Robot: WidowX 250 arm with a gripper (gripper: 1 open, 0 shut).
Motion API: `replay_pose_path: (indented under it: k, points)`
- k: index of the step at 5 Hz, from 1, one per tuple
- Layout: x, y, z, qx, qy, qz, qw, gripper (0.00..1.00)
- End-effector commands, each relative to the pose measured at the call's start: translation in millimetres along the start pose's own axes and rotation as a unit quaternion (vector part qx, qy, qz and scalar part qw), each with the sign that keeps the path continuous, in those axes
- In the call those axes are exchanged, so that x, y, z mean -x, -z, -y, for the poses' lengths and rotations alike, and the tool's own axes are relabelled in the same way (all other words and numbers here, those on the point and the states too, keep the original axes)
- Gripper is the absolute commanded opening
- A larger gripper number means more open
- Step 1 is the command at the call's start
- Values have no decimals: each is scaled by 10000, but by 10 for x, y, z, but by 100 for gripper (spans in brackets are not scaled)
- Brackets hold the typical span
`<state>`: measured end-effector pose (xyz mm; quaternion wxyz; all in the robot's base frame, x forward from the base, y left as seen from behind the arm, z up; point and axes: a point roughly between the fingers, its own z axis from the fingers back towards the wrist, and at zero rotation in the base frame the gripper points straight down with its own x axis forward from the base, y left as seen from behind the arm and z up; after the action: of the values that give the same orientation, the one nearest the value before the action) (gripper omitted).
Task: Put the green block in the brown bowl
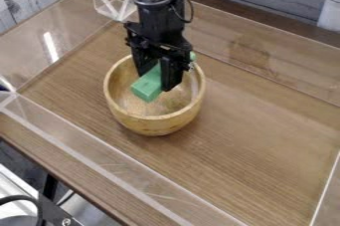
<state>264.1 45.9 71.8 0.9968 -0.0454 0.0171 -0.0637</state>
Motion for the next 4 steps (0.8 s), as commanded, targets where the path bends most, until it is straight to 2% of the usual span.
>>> replay_pose_path:
  k: [1, 4]
  points:
    - [-60, -141, -62, -111, -46, 252, 9996, 0]
    - [-20, -81, -129, -109, -138, 132, 9998, 0]
